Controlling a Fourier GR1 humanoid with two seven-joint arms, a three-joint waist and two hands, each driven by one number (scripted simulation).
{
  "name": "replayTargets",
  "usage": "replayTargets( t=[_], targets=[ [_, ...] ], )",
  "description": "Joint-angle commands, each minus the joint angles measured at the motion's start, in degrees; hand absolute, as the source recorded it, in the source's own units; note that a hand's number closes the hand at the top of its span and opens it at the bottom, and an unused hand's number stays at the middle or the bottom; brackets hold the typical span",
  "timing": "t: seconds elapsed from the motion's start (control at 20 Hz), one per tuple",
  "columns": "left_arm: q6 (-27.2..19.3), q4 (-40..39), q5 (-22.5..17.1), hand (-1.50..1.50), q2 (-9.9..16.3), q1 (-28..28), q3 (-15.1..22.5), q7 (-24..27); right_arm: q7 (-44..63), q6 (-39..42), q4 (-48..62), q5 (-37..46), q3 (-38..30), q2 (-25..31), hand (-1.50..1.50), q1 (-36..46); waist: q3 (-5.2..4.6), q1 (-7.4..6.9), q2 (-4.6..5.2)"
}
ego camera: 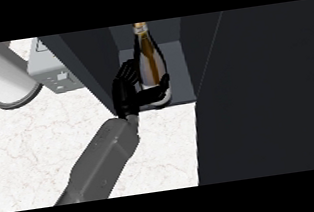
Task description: Pick up the wine, place it into the cabinet and close the cabinet
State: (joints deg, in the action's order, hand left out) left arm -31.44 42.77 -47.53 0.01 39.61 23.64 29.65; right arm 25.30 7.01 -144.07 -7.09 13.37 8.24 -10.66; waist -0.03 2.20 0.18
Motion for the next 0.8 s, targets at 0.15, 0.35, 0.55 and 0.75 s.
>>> replayTargets(
  t=[0.15,0.35,0.55,0.75],
  targets=[
    [0.7,-8.7,-4.4,1.50,0.0,6.9,-1.6,2.4,4.1,0.1,-10.2,-6.4,-0.7,0.3,-1.50,-2.2,-0.02,0.70,0.23],
    [-0.1,-11.4,-3.6,1.50,0.0,12.9,-4.8,-0.8,5.0,0.5,-11.4,-8.3,-1.9,0.5,-1.50,-2.3,0.01,0.35,0.07],
    [-1.3,-15.5,-2.1,1.50,0.5,18.7,-6.5,-1.2,1.6,1.5,-7.3,-6.8,-1.9,-0.3,-1.50,-1.9,0.04,0.33,0.18],
    [-2.0,-19.6,0.0,1.50,2.9,20.3,-6.0,-1.6,2.7,1.5,-8.6,-7.7,-1.8,-0.4,-1.50,-2.7,0.01,0.16,0.20]
  ],
)
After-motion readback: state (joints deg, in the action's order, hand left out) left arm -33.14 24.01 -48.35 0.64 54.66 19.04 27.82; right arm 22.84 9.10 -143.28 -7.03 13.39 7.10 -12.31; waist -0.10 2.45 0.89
